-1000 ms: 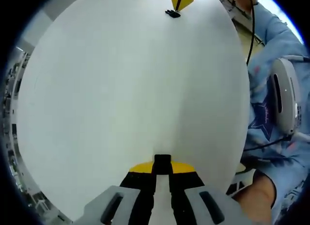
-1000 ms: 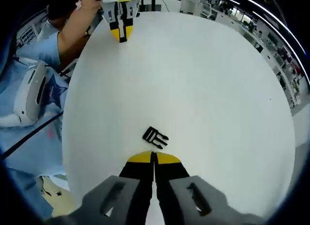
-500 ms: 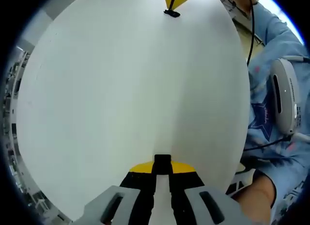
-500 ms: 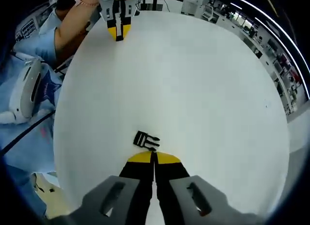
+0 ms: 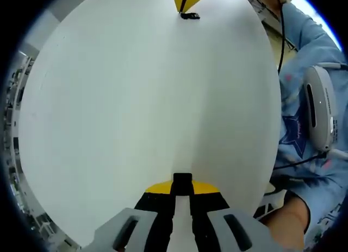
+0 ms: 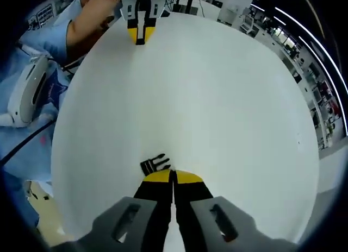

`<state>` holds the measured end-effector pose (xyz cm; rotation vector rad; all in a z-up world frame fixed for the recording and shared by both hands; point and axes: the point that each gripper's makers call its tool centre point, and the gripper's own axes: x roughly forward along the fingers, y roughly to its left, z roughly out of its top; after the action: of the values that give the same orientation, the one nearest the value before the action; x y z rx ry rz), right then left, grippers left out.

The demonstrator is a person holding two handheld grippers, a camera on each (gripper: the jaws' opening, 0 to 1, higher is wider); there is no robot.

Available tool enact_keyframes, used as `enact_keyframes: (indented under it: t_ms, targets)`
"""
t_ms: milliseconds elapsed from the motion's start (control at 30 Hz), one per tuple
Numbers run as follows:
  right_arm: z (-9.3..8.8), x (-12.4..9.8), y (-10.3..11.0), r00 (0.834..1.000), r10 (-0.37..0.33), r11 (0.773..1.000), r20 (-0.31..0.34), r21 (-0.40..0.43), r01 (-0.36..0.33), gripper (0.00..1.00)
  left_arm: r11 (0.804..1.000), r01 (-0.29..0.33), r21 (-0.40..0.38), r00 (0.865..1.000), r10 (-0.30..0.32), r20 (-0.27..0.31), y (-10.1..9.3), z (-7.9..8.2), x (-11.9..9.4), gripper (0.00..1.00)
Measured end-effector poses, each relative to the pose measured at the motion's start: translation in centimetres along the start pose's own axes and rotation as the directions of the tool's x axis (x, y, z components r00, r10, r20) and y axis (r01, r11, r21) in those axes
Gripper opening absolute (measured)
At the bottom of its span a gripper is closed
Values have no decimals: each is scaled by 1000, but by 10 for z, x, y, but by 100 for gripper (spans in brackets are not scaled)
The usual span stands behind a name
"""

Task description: Snap the two parts of the plastic buckle together until the buckle closes and remains connected.

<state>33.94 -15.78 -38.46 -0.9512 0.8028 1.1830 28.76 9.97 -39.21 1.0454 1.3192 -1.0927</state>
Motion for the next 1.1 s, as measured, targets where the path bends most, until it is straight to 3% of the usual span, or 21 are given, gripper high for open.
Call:
enact_keyframes:
  t_ms: [400, 700, 767, 933, 1100]
  targets:
    - [14, 5, 5, 1000, 23, 995, -10, -97, -23, 0, 1000, -1, 4, 1000, 1, -6, 1, 0, 0, 9]
    - [20, 7, 9, 999, 40, 971, -26, -235, -45, 0, 1000, -4, 4, 1000, 4, -4, 1, 0, -1, 9]
    - [22, 7, 5, 999, 31, 976, -23, -214, -35, 2, 1000, -4, 4, 1000, 4, -1, 1, 0, -1, 9]
    - [18, -1, -16, 998, -64, 987, 9, -147, 65, 2, 1000, 0, 5, 1000, 0, 1, 1, 0, -1, 9]
    - [17, -11, -6, 997, -42, 995, 65, -84, 47, 5, 1000, 3, 7, 1000, -3, 3, 0, 0, -1, 9]
